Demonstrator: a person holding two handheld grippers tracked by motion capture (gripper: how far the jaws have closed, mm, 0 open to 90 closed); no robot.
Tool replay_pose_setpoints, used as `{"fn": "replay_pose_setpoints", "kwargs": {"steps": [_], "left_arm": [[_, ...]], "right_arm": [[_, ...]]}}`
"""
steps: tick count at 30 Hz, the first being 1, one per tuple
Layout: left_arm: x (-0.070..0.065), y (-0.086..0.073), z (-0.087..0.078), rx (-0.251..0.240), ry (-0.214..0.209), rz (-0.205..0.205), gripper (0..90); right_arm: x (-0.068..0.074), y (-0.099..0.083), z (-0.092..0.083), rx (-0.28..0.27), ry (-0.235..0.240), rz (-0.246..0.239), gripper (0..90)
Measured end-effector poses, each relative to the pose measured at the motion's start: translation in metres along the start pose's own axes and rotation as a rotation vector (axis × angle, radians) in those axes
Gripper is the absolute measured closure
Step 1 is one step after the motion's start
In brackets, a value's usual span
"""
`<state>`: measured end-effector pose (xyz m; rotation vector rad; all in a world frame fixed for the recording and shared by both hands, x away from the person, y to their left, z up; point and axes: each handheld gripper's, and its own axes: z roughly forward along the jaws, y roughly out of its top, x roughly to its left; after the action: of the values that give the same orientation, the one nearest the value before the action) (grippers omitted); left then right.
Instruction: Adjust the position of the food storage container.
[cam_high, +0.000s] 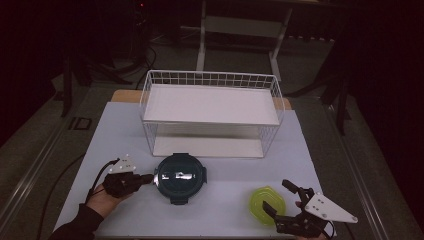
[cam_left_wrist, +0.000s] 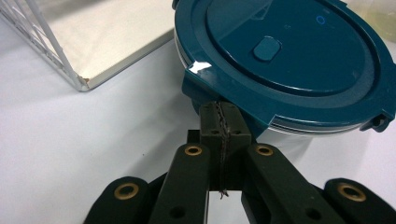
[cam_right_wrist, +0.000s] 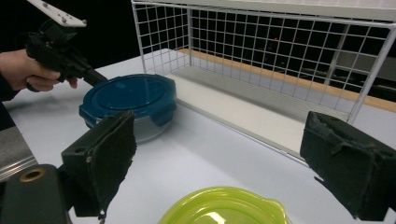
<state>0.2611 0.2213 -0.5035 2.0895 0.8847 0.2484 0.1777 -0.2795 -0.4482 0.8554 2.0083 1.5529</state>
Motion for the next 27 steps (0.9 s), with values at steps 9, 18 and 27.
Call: {"fn": "replay_pose_setpoints", "kwargs": {"steps": [9,18,27], "left_arm": [[-0.003,0.008,0.008,0.007,0.002,-0.003,88.8],[-0.011,0.013,0.017,0.005,-0.024,-0.001,88.7],[-0.01,0.012,0.016,0.001,-0.009,-0.016,81.7]], "right_arm": [[0.002,0.0,0.0,-0.002,-0.002,-0.01,11.7],[0.002,-0.001,0.002,0.005,0.012,-0.009,13.9],[0.003,-0.002,0.002,0.025,-0.047,0.013,17.3]]}}
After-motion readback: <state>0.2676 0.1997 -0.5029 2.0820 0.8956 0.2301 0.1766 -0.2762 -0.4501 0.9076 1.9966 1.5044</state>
